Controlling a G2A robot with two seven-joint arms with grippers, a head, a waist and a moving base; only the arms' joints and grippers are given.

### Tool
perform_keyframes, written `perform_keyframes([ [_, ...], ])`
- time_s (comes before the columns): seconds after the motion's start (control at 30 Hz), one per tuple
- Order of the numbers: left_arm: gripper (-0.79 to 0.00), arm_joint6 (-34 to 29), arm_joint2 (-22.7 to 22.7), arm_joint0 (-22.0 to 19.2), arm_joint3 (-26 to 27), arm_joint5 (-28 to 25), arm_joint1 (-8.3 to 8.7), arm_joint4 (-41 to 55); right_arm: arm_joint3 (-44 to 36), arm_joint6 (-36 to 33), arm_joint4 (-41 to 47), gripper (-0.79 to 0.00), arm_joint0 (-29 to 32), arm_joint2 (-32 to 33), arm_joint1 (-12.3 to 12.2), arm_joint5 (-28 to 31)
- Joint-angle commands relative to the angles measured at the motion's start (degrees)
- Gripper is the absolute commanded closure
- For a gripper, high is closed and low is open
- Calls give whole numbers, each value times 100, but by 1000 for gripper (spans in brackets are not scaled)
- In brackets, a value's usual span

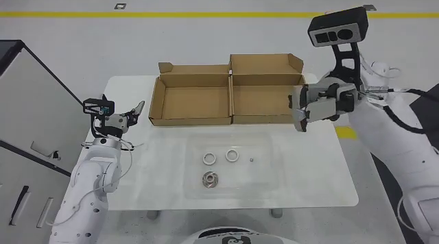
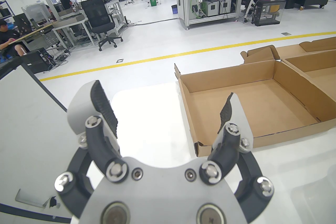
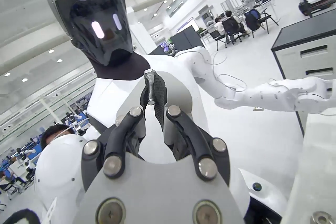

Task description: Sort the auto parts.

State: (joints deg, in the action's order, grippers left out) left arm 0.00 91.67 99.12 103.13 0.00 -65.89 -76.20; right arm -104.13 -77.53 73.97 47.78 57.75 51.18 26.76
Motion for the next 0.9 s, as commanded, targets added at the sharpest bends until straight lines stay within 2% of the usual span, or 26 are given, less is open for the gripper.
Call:
perform_keyframes([
  [0.0,-785,0,0,0,0,0,0,0,9,-58,130,0,-23,-4,84,-58],
  [0.37,-785,0,0,0,0,0,0,0,398,-405,1132,0,-48,-95,524,-406],
  [0.67,-785,0,0,0,0,0,0,0,335,-277,1153,0,15,-89,532,-448],
  [0.87,-785,0,0,0,0,0,0,0,162,-98,1802,0,321,-47,644,-725],
])
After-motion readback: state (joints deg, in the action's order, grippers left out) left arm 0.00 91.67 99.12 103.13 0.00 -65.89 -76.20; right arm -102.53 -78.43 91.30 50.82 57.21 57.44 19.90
